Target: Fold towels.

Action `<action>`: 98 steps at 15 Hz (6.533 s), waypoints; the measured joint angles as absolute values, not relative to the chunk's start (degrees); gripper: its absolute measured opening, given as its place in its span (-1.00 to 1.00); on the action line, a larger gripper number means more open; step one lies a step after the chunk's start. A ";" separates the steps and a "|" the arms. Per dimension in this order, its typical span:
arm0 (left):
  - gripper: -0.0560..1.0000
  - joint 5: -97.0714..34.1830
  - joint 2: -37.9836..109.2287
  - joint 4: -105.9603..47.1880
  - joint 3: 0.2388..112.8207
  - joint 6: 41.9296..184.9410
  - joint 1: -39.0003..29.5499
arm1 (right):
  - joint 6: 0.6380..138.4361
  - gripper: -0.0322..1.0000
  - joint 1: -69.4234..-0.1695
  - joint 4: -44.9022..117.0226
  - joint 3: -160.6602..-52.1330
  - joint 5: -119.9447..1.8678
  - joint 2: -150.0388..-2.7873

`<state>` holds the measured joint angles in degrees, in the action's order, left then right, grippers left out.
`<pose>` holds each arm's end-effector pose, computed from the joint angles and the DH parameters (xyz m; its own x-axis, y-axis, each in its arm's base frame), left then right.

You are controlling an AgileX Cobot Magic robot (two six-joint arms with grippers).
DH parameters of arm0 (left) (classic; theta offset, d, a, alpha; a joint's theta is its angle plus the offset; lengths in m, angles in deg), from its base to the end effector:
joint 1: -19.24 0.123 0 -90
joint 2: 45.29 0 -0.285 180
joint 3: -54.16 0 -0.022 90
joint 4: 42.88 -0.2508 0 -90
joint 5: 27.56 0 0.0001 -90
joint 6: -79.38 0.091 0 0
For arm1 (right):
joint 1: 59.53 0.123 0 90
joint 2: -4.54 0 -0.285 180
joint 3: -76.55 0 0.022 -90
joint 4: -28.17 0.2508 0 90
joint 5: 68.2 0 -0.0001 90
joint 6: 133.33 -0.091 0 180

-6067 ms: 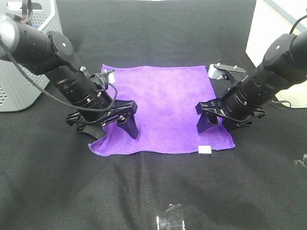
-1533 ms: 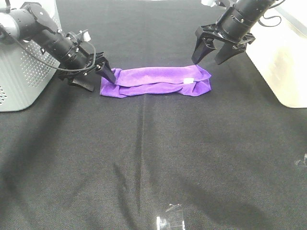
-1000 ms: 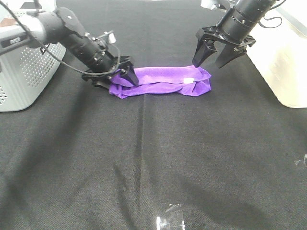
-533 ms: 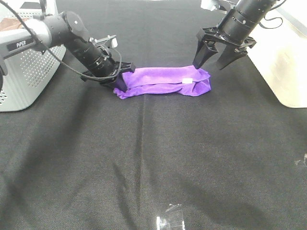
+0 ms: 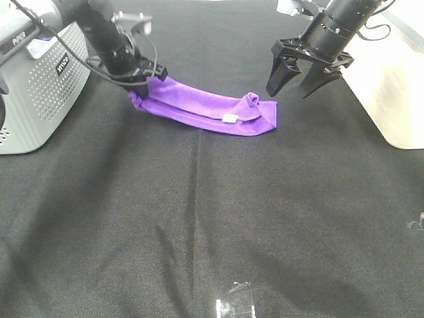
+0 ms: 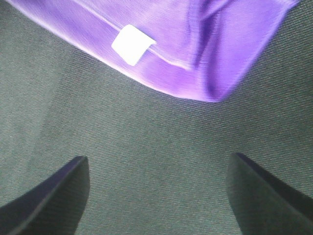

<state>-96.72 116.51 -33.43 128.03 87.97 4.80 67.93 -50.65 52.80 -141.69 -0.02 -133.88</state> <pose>0.5348 -0.1521 0.1604 -0.8590 0.3137 -0.4047 0.3843 0.9172 -0.1048 0.4723 0.1094 0.2079 -0.8941 -0.3272 -0.3057 -0.4204 0.8486 0.3212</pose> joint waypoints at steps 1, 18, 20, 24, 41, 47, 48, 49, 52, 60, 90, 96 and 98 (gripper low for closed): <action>-0.84 -96.83 116.51 -33.32 129.01 87.97 4.80 | 67.93 0.54 -50.65 52.97 -141.69 -0.02 -133.82; -0.13 -76.32 121.20 -12.40 130.27 96.22 -7.81 | 66.33 0.54 -50.65 53.55 -141.69 1.41 -121.33; 0.30 -75.00 121.20 -7.65 130.27 97.77 -9.18 | 65.24 0.54 -50.65 53.55 -141.69 1.41 -120.25; 0.38 -75.06 119.71 -6.21 130.27 101.55 -9.47 | 65.01 0.54 -50.65 53.55 -141.69 1.41 -119.96; 0.38 -57.07 130.20 11.83 130.32 107.05 -9.98 | 63.98 0.54 -50.65 53.95 -141.69 1.41 -119.96; 0.38 -52.94 132.03 33.26 130.32 126.19 -12.22 | 63.41 0.54 -50.65 53.95 -141.69 1.47 -119.79; 0.38 -54.03 132.03 33.55 130.32 127.16 -12.05 | 62.37 0.54 -50.65 53.26 -141.69 1.47 -118.70; 0.38 -58.33 130.60 31.14 130.27 127.33 -10.96 | 62.26 0.54 -50.65 52.17 -141.69 1.47 -117.55; 0.42 -67.55 123.21 26.50 130.15 123.78 -7.58 | 61.86 0.54 -50.65 50.68 -141.69 1.52 -113.60; 0.44 -90.36 107.40 -4.61 130.27 104.41 1.65 | 56.30 0.54 -50.65 43.41 -139.74 1.58 -105.58; 0.44 -88.35 -32.18 -41.91 14.30 79.38 14.08 | 49.48 0.54 -50.65 31.43 -58.95 1.75 -3.48; 0.44 -90.18 -37.79 -38.93 6.68 79.38 14.08 | 50.97 0.54 -50.65 31.43 -52.76 -3.63 -3.02; 0.44 -90.07 -37.79 -38.93 6.45 79.38 14.08 | 51.03 0.54 -50.65 31.43 -52.36 -4.15 -3.02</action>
<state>-90.07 -37.79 -38.93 6.45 79.38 14.08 51.03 -50.65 31.43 -52.36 -4.15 -3.02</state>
